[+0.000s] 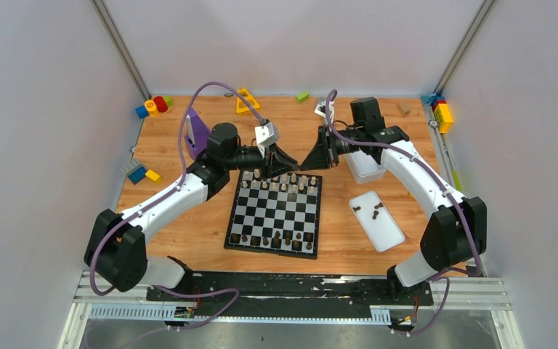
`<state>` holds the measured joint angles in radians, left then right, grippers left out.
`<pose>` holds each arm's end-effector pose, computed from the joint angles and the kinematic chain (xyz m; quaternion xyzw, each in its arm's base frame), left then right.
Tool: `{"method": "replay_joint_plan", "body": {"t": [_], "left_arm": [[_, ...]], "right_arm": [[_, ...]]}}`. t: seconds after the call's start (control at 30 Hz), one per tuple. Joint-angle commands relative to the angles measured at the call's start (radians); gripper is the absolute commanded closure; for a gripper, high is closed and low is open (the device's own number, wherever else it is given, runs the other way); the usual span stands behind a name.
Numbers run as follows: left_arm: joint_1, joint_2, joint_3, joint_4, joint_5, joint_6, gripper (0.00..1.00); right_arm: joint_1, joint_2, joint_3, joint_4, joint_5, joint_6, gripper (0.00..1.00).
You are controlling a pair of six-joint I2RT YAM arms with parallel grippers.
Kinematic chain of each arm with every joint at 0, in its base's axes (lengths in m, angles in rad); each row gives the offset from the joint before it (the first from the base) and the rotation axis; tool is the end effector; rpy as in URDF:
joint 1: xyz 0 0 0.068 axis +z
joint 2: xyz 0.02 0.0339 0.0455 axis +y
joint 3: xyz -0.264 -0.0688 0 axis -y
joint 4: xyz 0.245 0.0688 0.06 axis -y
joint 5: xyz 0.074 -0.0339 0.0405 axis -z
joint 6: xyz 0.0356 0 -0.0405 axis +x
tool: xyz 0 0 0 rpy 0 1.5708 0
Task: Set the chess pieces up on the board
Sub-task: Place the chess piece on the chessboard.
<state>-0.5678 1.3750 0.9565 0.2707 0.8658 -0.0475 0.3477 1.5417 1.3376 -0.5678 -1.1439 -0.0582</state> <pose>0.2492 -0.1911 0.3134 0.4416 0.5939 -0.4823 0.4687 0.2973 0.1422 0.3246 -0.3623 0.7163 0.5406 0.2517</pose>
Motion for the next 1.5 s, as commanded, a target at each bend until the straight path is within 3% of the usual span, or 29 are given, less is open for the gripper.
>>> {"method": "replay_joint_plan", "body": {"t": [0.0,0.13,0.2,0.33,0.6,0.8,1.3,1.47], "left_arm": [[0.004,-0.039,-0.002,-0.101,0.053,0.127,0.71],[0.004,-0.057,0.034,-0.223,0.041,0.215,0.38],[0.007,-0.076,0.058,-0.319,0.009,0.285,0.26],[0.061,-0.127,0.091,-0.469,-0.055,0.384,0.14],[0.269,-0.242,0.086,-0.608,-0.196,0.397,0.02],[0.436,-0.290,0.116,-0.647,-0.332,0.324,0.00],[0.897,-0.277,0.177,-0.742,-0.398,0.144,0.00],[0.975,-0.286,0.170,-0.740,-0.389,0.152,0.00]], "right_arm": [[-0.004,-0.046,0.016,0.005,-0.001,-0.042,1.00],[-0.004,-0.047,0.034,-0.062,0.028,-0.112,1.00],[-0.002,-0.049,0.048,-0.115,0.062,-0.169,1.00],[0.013,-0.048,0.066,-0.239,0.167,-0.270,1.00],[0.196,0.002,0.114,-0.414,0.520,-0.400,0.99],[0.369,0.104,0.172,-0.472,0.705,-0.433,0.98],[0.656,0.508,0.553,-0.678,0.934,-0.506,0.98],[0.700,0.587,0.620,-0.730,0.991,-0.530,0.97]]}}
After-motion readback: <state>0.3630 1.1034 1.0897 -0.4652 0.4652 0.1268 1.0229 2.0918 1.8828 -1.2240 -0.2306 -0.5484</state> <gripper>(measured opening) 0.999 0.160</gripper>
